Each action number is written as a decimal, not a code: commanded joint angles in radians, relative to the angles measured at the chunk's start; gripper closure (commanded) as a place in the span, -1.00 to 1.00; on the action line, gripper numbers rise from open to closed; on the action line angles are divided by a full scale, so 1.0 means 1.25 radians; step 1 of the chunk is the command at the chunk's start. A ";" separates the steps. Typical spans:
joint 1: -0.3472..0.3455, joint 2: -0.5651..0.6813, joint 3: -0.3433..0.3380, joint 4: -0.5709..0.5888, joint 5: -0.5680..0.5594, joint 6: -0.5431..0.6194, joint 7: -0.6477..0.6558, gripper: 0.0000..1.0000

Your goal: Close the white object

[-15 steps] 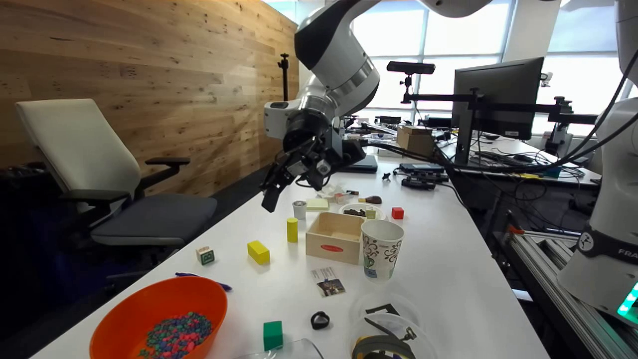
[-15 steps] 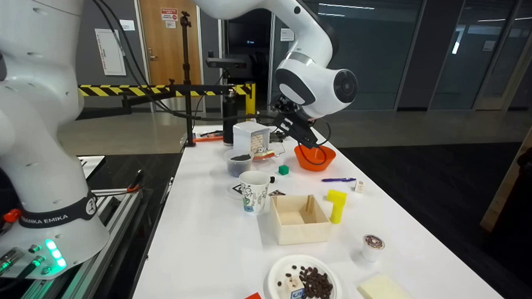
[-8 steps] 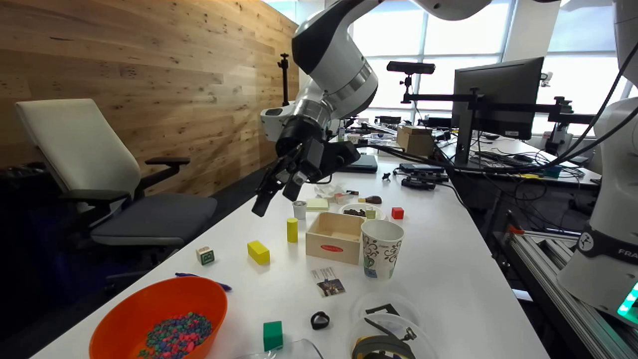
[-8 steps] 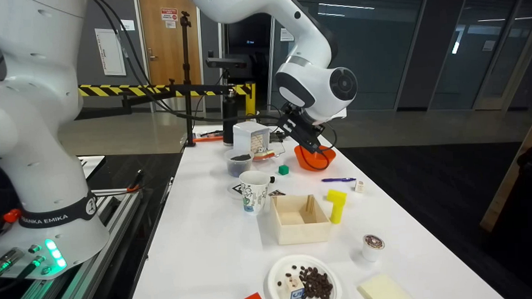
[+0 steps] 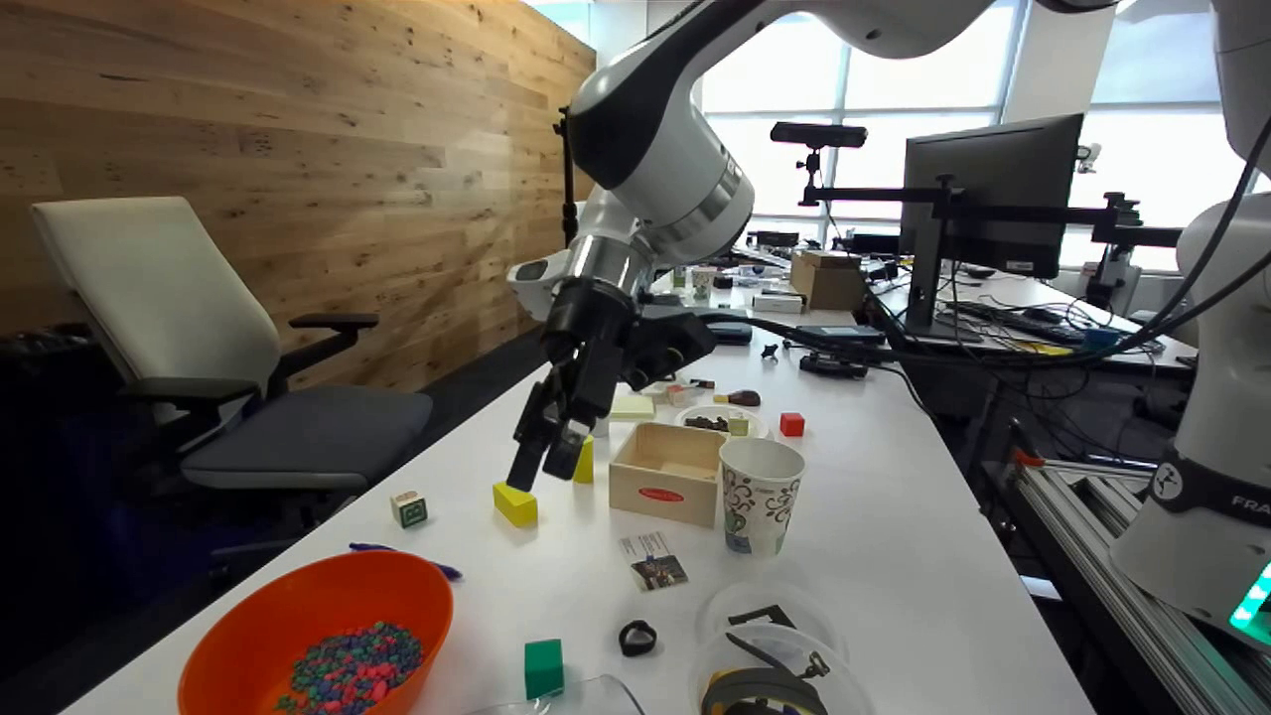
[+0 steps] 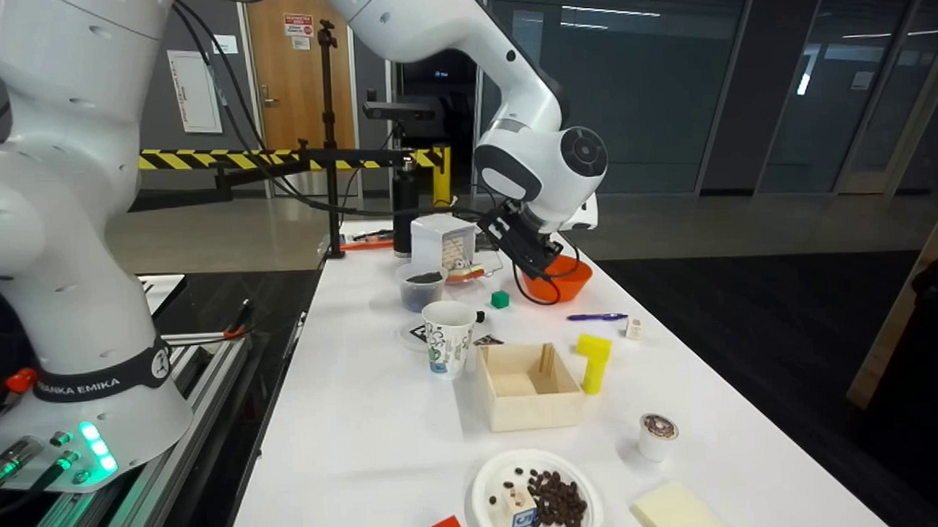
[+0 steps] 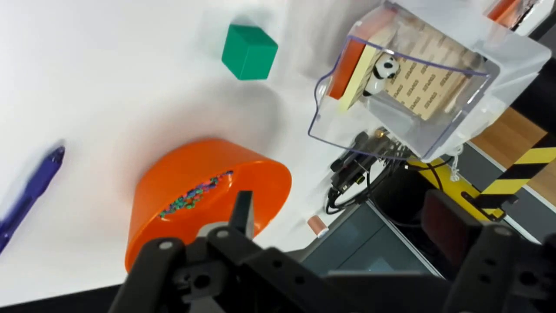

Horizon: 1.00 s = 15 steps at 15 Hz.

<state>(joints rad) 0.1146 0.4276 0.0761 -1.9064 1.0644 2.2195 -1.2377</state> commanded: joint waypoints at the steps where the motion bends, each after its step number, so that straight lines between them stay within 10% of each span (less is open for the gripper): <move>1: 0.009 0.041 0.011 0.029 -0.088 0.000 0.091 -1.00; 15: 0.013 0.183 0.071 0.201 -0.244 0.007 0.237 -1.00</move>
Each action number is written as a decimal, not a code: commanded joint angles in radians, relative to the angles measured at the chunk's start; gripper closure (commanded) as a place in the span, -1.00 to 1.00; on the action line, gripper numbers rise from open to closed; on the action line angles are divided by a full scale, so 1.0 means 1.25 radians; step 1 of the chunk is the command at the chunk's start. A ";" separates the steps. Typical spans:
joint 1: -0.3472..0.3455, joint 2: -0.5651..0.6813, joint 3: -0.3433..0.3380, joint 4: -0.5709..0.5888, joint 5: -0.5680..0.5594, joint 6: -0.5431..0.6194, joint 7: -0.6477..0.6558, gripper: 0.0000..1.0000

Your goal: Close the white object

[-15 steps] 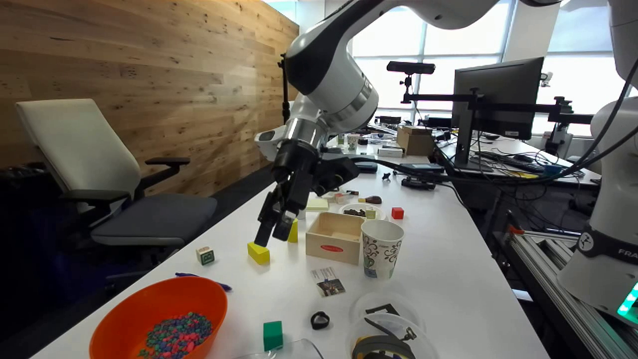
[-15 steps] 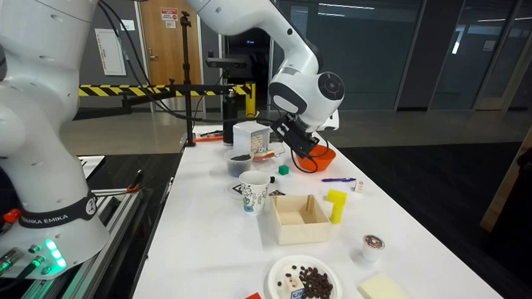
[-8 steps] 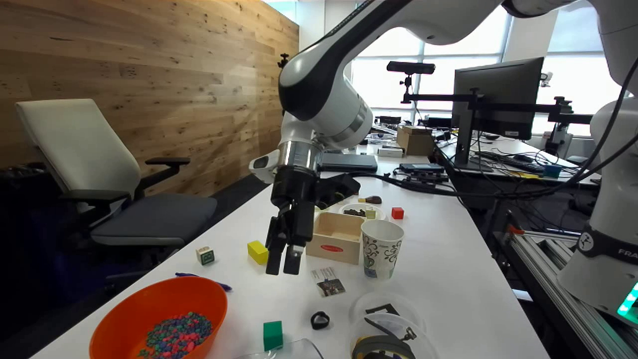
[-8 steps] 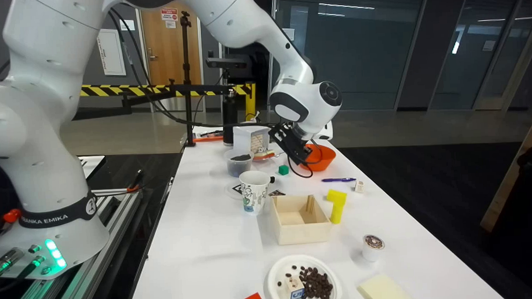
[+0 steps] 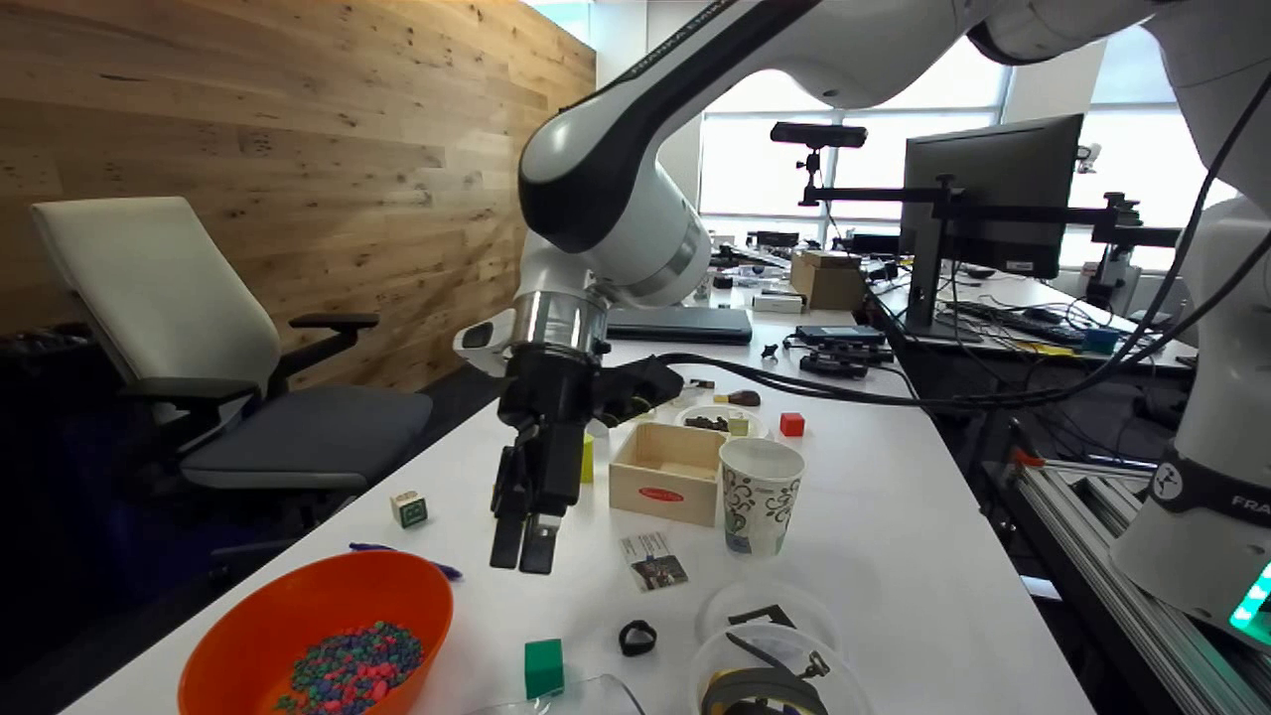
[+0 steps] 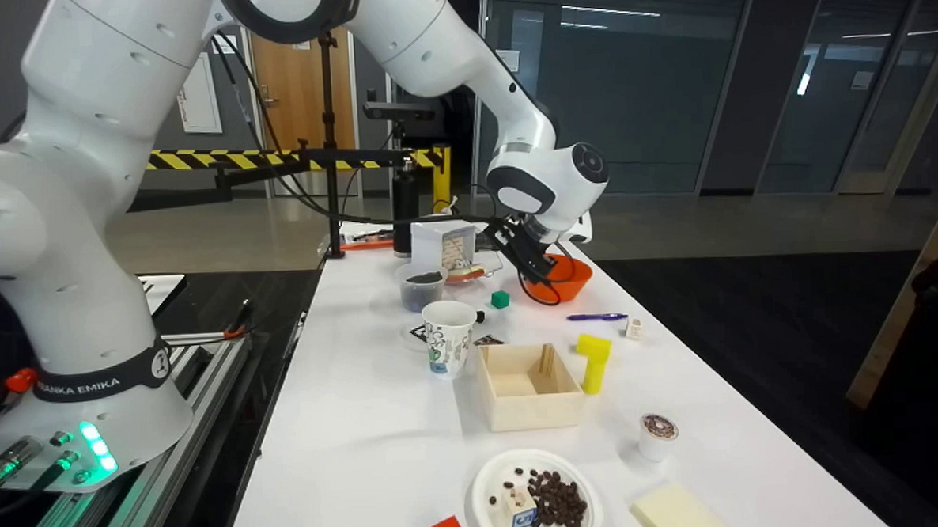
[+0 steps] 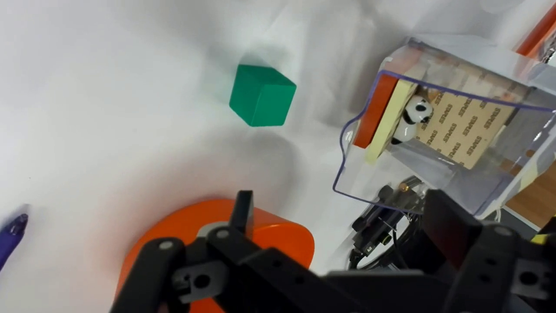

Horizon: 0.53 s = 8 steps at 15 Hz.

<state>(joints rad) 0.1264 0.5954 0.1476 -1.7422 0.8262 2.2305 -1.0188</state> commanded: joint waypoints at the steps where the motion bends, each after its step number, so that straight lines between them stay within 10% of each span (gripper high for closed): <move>1: 0.006 0.060 0.018 0.084 -0.066 -0.004 0.075 -1.00; 8: 0.011 0.142 0.062 0.179 -0.131 -0.023 0.153 -1.00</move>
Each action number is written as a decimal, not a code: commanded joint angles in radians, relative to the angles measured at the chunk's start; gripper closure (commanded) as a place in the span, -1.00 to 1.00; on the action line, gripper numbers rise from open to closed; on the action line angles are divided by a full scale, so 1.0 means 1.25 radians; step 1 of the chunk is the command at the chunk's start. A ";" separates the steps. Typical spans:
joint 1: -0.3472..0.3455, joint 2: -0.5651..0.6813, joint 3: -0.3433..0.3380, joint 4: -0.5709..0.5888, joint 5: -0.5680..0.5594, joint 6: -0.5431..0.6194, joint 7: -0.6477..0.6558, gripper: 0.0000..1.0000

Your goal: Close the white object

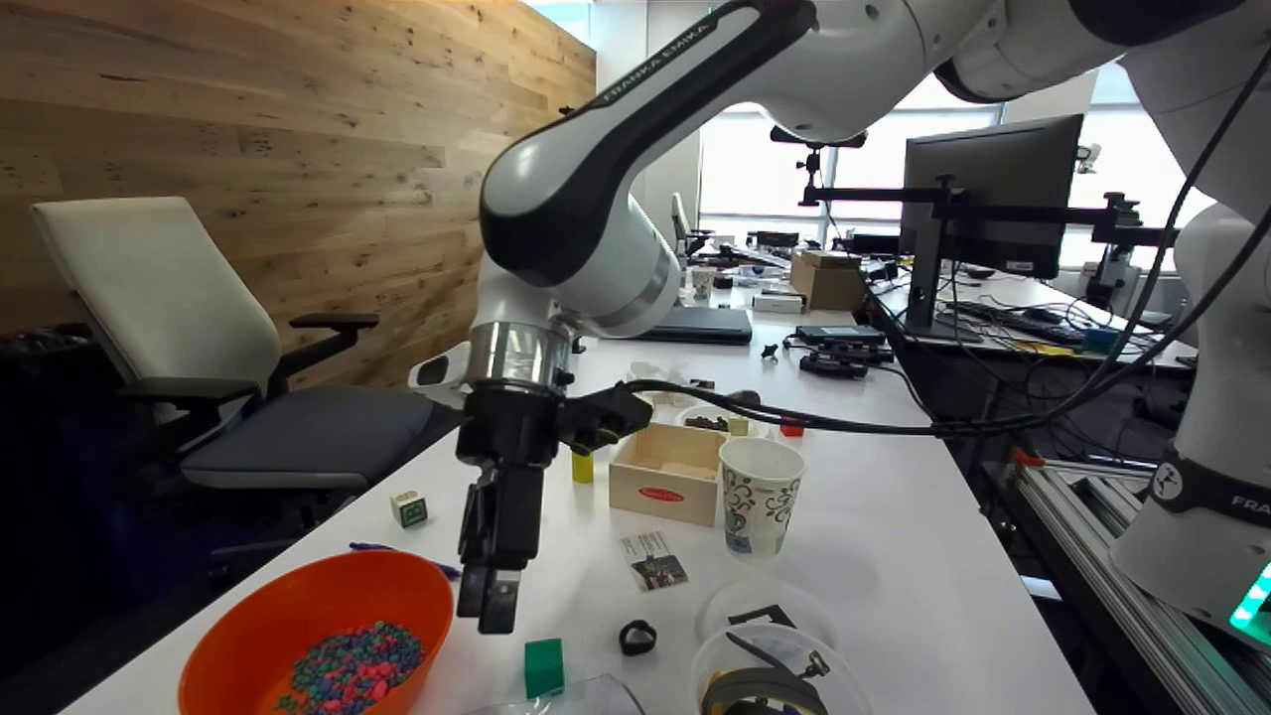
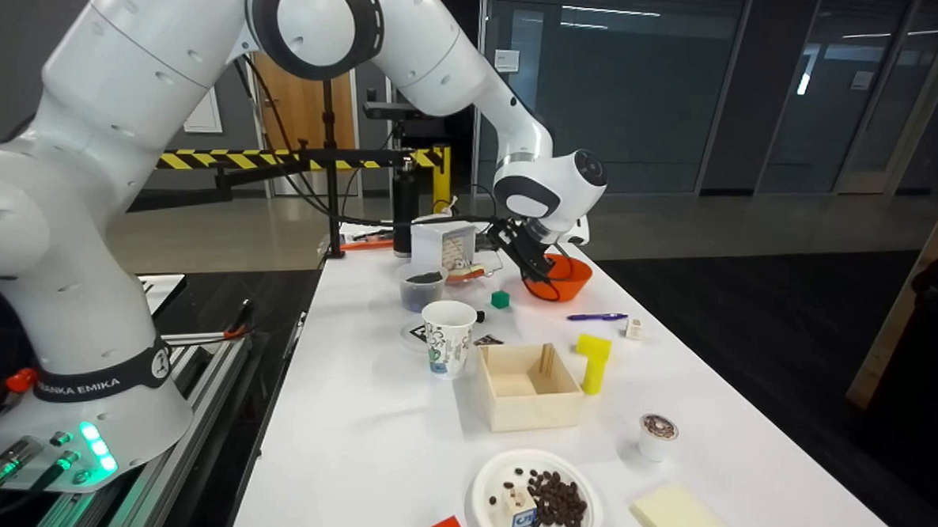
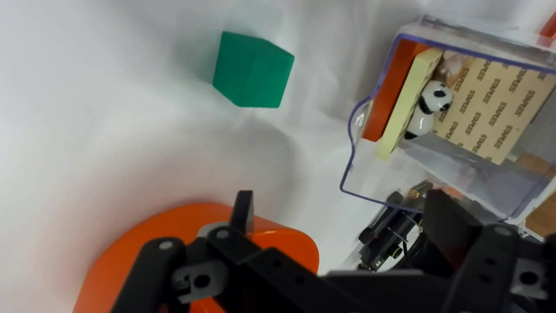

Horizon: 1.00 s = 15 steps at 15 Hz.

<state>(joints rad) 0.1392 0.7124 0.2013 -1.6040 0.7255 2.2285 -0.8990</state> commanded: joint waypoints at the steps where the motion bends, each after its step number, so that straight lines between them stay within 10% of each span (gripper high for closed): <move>1: 0.001 0.061 0.026 0.082 -0.055 -0.025 0.067 -1.00; 15: -0.050 0.063 0.063 0.100 -0.056 -0.130 0.102 -1.00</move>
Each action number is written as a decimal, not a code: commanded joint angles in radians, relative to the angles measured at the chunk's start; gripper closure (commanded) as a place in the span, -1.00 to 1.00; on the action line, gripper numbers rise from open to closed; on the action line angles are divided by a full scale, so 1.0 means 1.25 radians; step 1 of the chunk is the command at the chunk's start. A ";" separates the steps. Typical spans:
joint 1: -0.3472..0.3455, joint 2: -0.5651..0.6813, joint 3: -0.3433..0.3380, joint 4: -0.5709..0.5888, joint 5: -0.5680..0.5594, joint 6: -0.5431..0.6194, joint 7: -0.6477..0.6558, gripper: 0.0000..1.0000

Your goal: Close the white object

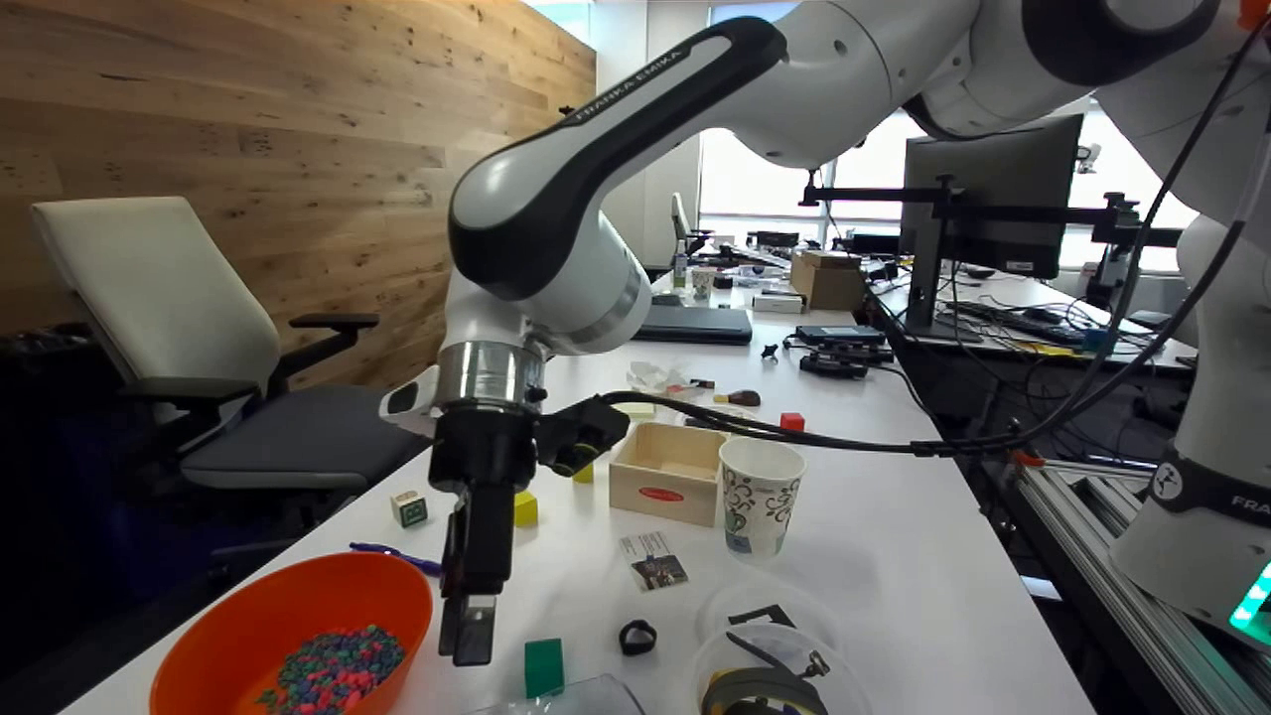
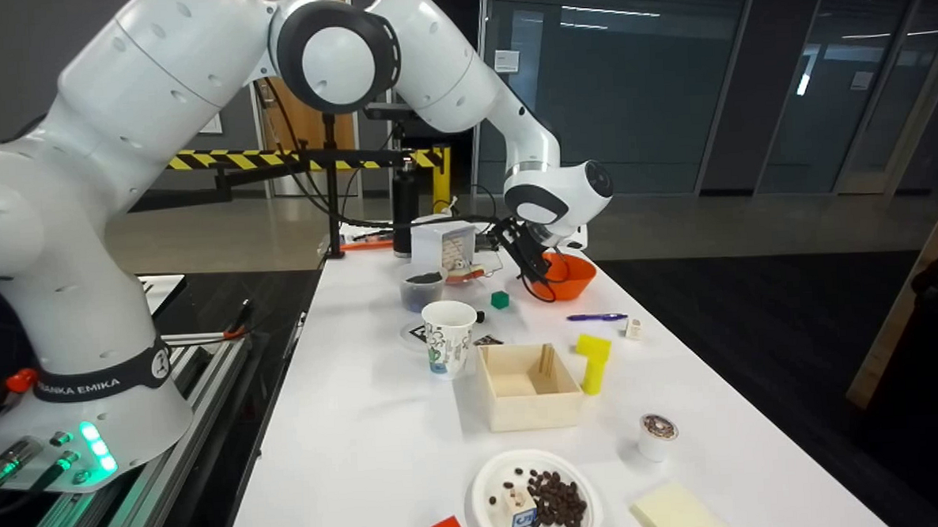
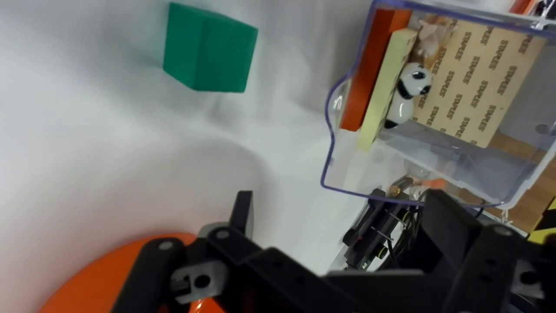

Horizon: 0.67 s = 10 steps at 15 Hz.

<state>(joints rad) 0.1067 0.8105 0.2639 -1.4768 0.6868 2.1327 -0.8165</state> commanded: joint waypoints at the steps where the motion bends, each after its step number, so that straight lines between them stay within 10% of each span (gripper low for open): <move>1: -0.028 -0.025 0.010 -0.011 -0.025 -0.070 0.042 -1.00; 10: -0.030 -0.009 0.011 0.002 -0.010 -0.092 0.039 -1.00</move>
<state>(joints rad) 0.0787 0.7939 0.2633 -1.4785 0.6868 2.0153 -0.7754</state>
